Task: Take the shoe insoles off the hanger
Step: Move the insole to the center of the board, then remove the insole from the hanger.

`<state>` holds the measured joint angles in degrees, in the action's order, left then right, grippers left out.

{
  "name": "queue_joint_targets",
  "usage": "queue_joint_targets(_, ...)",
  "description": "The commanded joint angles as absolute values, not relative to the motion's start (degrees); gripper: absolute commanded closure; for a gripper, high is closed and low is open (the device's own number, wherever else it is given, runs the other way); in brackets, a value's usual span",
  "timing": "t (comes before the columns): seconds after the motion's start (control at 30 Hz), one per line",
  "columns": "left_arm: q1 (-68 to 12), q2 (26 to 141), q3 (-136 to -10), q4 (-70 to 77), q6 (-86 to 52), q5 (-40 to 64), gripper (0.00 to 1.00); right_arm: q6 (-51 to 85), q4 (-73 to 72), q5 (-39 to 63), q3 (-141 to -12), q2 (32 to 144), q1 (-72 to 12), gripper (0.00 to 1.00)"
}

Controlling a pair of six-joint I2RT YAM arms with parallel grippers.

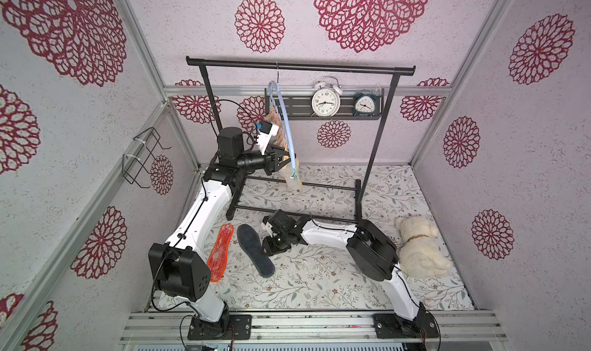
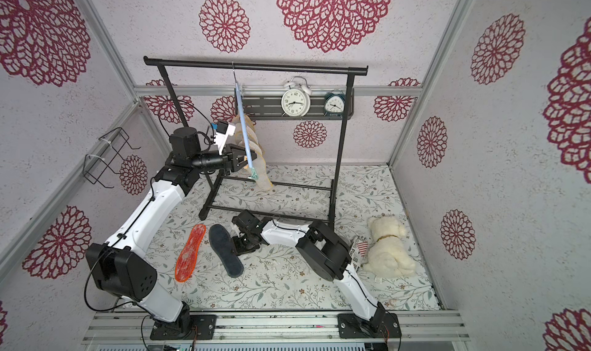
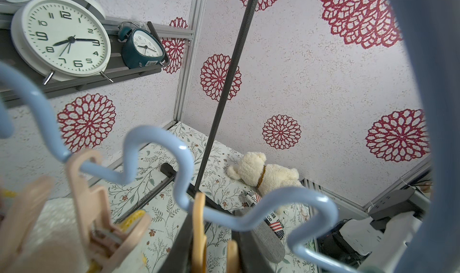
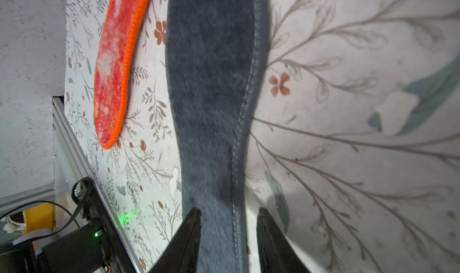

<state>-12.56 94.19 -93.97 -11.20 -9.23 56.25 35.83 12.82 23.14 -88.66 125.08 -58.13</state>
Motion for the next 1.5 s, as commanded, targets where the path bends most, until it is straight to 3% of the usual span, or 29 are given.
queue_joint_targets(0.0,-12.26,94.13,-93.87,-12.25,-8.26,56.87,1.0,41.33,3.03,27.52,-84.07,122.23,-58.11,0.61)
queue_joint_targets(0.4,-12.22,93.09,-93.01,-12.96,-7.91,56.51,1.0,46.49,0.19,32.9,-94.87,132.83,-58.8,0.72)
queue_joint_targets(0.7,-12.07,91.89,-92.07,-13.84,-7.25,56.16,1.0,45.82,3.67,36.25,-105.02,139.18,-60.97,0.72)
queue_joint_targets(1.0,-11.95,91.43,-90.88,-13.95,-7.13,55.99,1.0,41.18,3.9,35.42,-103.86,137.5,-60.53,0.7)
queue_joint_targets(1.1,-11.95,91.42,-90.71,-13.94,-7.12,55.99,1.0,38.61,-1.56,31.77,-95.18,130.66,-59.33,0.7)
queue_joint_targets(1.3,-11.61,91.13,-90.44,-14.19,-7.04,55.47,1.0,32.49,-19.32,22.81,-65.45,108.24,-54.37,0.71)
queue_joint_targets(1.47,-11.55,90.88,-90.13,-15.01,-6.53,55.06,1.0,19.46,-22.4,14.71,-44.68,87.91,-50.4,0.7)
